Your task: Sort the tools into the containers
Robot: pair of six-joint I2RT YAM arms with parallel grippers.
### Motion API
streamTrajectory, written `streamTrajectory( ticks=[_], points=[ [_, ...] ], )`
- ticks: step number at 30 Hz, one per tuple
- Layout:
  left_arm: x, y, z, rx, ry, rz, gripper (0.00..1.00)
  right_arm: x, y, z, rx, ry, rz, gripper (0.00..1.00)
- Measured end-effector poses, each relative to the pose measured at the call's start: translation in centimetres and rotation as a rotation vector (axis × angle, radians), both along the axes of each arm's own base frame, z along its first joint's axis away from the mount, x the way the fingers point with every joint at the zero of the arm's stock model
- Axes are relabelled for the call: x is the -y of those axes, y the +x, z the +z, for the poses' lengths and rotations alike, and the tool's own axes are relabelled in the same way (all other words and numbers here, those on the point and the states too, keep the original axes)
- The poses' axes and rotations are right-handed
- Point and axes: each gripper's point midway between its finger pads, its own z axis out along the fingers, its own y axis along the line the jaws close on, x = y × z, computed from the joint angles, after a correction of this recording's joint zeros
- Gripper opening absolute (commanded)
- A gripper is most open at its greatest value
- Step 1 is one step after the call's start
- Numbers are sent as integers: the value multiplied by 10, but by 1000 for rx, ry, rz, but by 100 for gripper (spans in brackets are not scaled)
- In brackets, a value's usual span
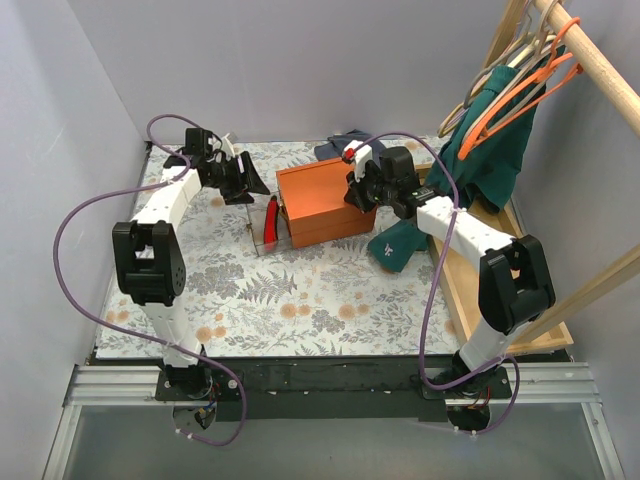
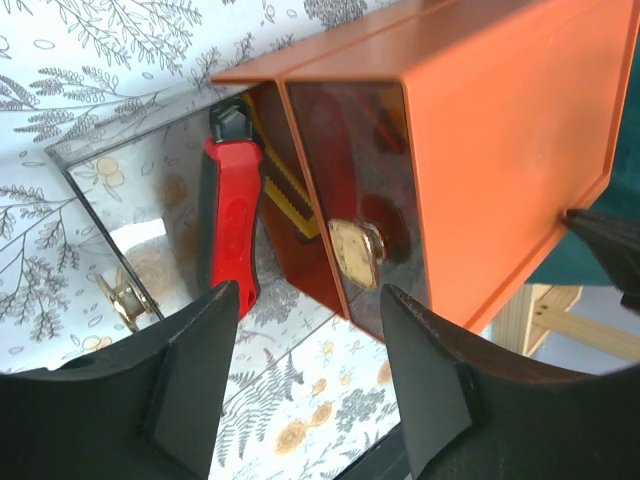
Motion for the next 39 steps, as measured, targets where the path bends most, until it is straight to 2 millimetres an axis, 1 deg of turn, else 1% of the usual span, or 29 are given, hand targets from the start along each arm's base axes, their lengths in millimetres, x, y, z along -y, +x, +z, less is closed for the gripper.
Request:
streamTrajectory(
  ticks=[5,6,7,9,10,11,12,13,15,18,20,21,23,24,25,27,28,29,30,31,32,33,35,37,39],
  points=[
    [-4,-16,14,37,23,-6,60,1,-1,0,-4,0,-1,1],
    [-5,-20,18,51,33,-8,60,1,-2,1,-6,-1,0,13],
    [-8,-24,23,73,47,-10,60,0,-2,2,-9,0,3,28],
    [-12,-32,30,121,72,-9,61,-1,-6,7,-32,1,12,64],
    [-15,-39,34,144,89,-7,62,-3,-8,13,-38,4,29,72],
    [-17,-44,36,167,99,-6,63,-5,-10,18,-47,13,39,77],
    [-20,-49,40,194,111,-4,64,-8,-10,29,-39,24,57,82],
    [-22,-53,42,215,119,0,64,-12,-10,43,-25,44,82,83],
    [-24,-55,54,272,111,5,75,-21,-11,74,15,92,125,84],
    [-18,-45,87,391,59,10,75,-34,-19,132,83,192,203,85],
    [-10,-34,129,497,-1,-21,74,-40,-28,177,134,271,252,85],
    [-5,-28,155,559,-26,-49,73,-43,-33,201,167,312,275,84],
    [4,-16,212,721,-62,-111,51,-44,-44,244,230,380,316,84],
    [6,-16,234,799,-64,-142,39,-44,-51,262,259,407,334,84],
    [9,-21,251,865,-71,-173,33,-43,-57,275,282,430,350,84],
    [12,-33,268,964,-67,-213,33,-40,-69,292,310,459,374,83],
    [13,-39,270,996,-67,-221,31,-40,-72,296,318,466,377,82],
    [12,-43,266,1008,-62,-217,28,-39,-72,297,317,469,374,81],
    [10,-48,255,1002,-57,-203,27,-39,-70,295,309,469,363,80],
    [9,-51,246,988,-53,-187,7,-39,-65,289,296,465,339,79],
    [6,-49,234,970,-41,-158,0,-40,-58,280,273,456,310,78],
    [1,-47,220,941,-26,-123,0,-41,-50,270,252,446,283,77],
    [-10,-36,184,858,18,-44,0,-44,-29,244,188,420,215,76],
    [-20,-29,150,775,62,16,0,-48,-8,213,120,391,155,74],
    [-31,-23,115,693,117,68,0,-51,9,178,43,358,101,69]
  ],
)
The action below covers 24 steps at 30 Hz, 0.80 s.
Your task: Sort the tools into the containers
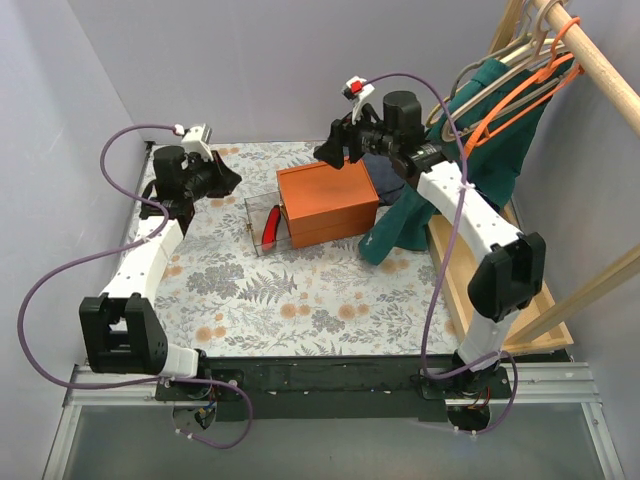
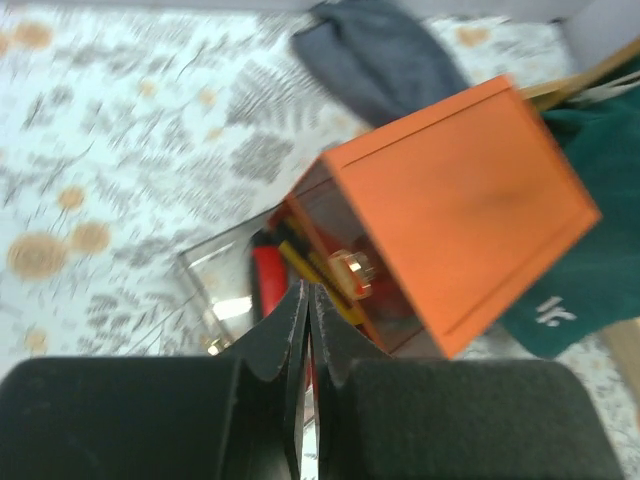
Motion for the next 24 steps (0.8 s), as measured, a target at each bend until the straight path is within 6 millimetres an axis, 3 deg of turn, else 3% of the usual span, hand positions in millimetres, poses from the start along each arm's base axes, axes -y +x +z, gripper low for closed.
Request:
streamTrajectory(
  ticks=[2,4,7,11,12,16,24],
  points=[
    [-11,4,-30,-71,33,58,0,-3,14,-30,-65,-31,-26,62],
    [-17,9,-51,-123,58,91,0,-5,24,-58,-120,-59,-42,48],
    [-26,18,-89,-213,88,132,0,-9,34,-91,-184,-90,-59,36],
    [-31,21,-138,-342,106,164,0,-11,42,-128,-241,-130,-72,6],
    [-33,21,-146,-366,109,173,0,-10,43,-134,-251,-138,-76,3],
    [-36,22,-166,-416,117,198,0,-7,43,-148,-266,-164,-93,1],
    [-33,25,-183,-456,103,192,0,5,44,-174,-267,-237,-131,1]
  ],
)
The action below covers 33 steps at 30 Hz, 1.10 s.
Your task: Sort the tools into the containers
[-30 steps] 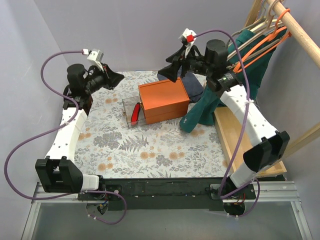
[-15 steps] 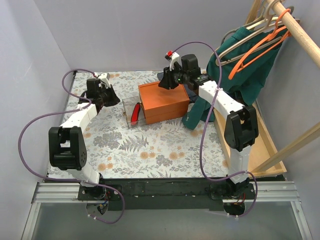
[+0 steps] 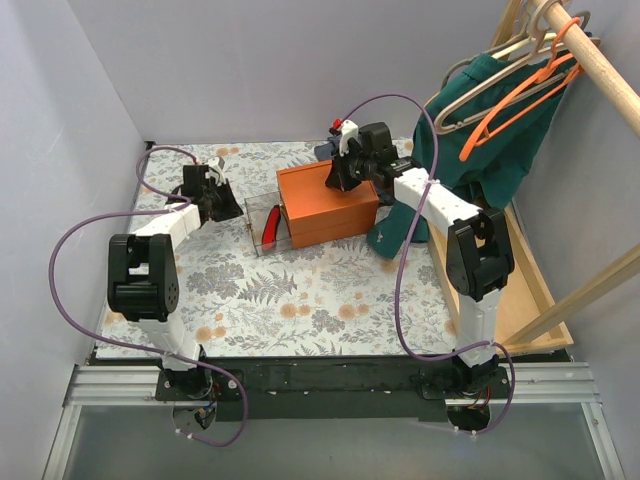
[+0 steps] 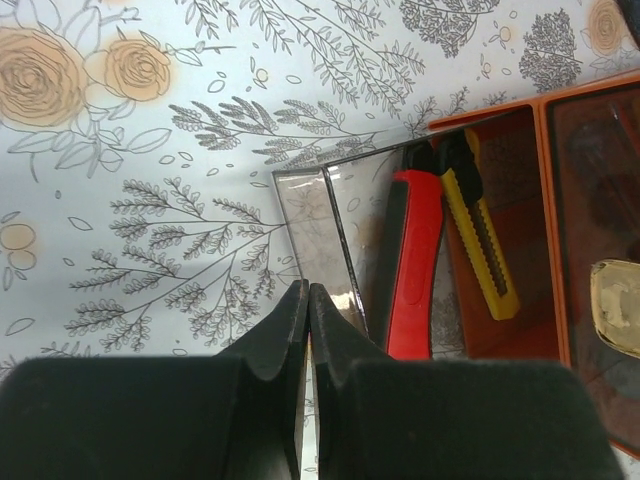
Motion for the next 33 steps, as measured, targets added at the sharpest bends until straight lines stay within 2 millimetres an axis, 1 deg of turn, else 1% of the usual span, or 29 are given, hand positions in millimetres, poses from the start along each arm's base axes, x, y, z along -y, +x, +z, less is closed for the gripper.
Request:
streamTrajectory(
  ticks=[2,6,12,18,23,26,28,31,33],
  points=[
    [2,-1,-2,-10,-13,-5,0,1,-1,-4,-3,-4,1,1],
    [9,-1,-7,-28,-46,-15,0,0,0,-4,5,-3,3,1],
    [26,4,-13,-50,-76,-43,0,-1,1,-5,17,5,7,1],
    [54,14,-12,-48,-109,-90,0,-2,2,-7,25,11,9,1],
    [80,14,-25,-78,-174,-108,0,-2,2,-7,38,19,10,1],
    [93,20,-30,-80,-228,-125,0,-2,2,-7,45,21,11,1],
    [102,22,-29,-82,-270,-146,0,-2,2,-7,52,22,12,1],
    [112,24,-28,-84,-309,-173,0,-2,1,-7,60,25,14,1],
    [112,24,-28,-85,-318,-180,0,-2,1,-7,66,27,14,1]
  ],
)
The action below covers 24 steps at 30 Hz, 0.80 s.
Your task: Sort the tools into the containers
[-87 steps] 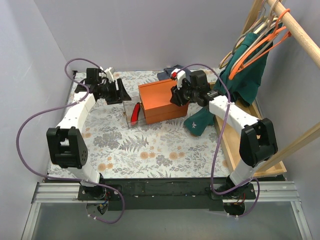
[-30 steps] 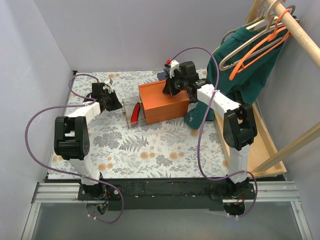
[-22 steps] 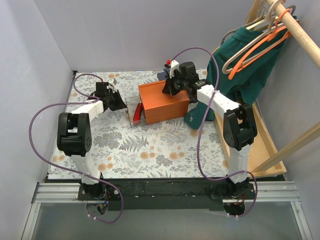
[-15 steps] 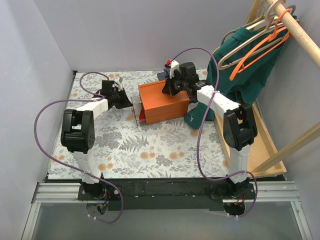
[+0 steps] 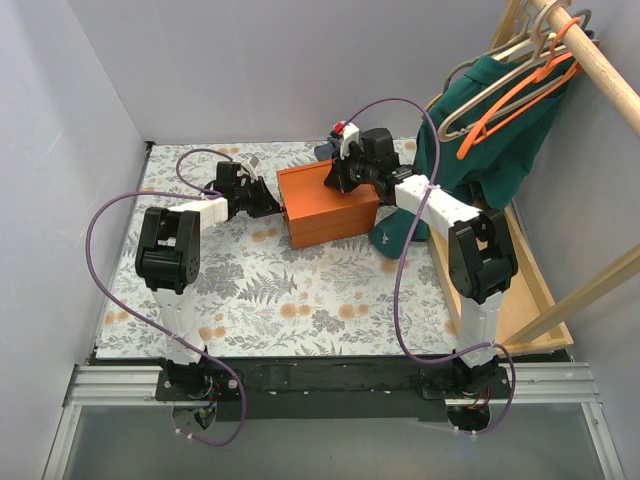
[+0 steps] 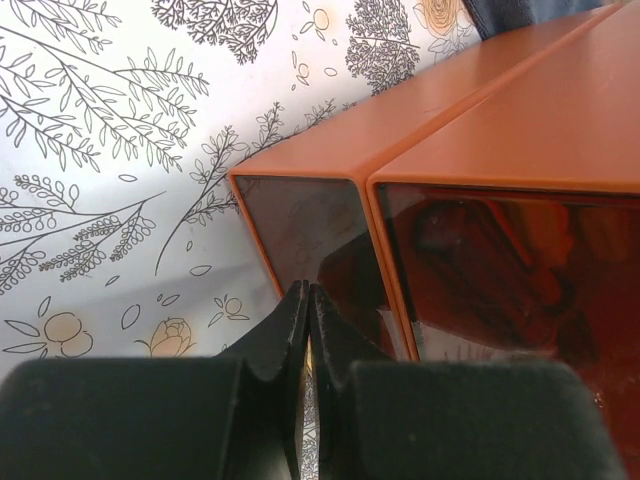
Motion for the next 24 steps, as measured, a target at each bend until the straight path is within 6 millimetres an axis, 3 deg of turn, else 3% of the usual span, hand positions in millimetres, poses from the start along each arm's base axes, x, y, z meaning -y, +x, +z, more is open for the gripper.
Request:
streamTrajectory(
  ticks=[3,4,5,6,7,8,9,11,14,19,20,24],
  points=[
    [0,0,0,0,2,-2,2,1,-1,1,4,1,1,1],
    [-1,-1,-1,-2,7,2,7,1,-2,1,3,0,1,1],
    [-3,-1,-1,-4,18,9,30,2,-3,2,1,-1,2,1],
    [-5,-1,-1,-5,31,14,40,2,-5,2,-2,-1,5,5],
    [-9,-3,-2,-3,54,22,54,3,-7,3,-7,-4,11,21],
    [-14,-7,1,-9,74,39,72,3,-10,4,-11,-6,16,47],
    [-18,-12,4,-10,93,46,98,4,-14,5,-21,-10,25,56],
    [-31,-26,14,-8,155,79,98,5,-21,10,-24,-16,50,73],
    [-61,-47,36,30,279,169,98,9,-31,23,-6,-28,74,89],
    [-99,-73,72,179,473,192,98,21,-50,61,91,-41,119,89],
    [-105,-78,74,201,509,183,98,25,-57,66,102,-46,125,97],
    [-118,-92,71,232,600,122,98,50,-83,69,72,-99,65,98]
  ],
)
